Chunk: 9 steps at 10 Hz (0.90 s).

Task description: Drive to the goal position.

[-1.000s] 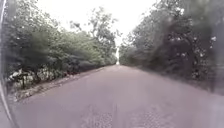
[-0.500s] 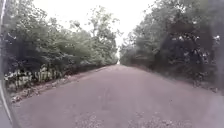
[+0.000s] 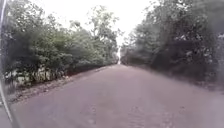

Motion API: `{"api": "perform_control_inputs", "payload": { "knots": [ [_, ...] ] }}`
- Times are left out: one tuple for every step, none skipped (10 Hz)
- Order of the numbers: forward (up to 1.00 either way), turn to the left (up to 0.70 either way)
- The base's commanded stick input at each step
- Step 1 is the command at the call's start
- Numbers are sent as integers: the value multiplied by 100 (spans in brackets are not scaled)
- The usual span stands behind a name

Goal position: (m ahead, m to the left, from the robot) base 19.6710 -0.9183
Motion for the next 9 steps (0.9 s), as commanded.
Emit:
{"api": "perform_control_inputs", "payload": {
  "knots": [
    [70, 0],
    [70, 0],
    [70, 0],
    [70, 0],
    [70, 0],
    [70, 0],
    [70, 0],
    [70, 0],
    [70, 0]
  ]
}}
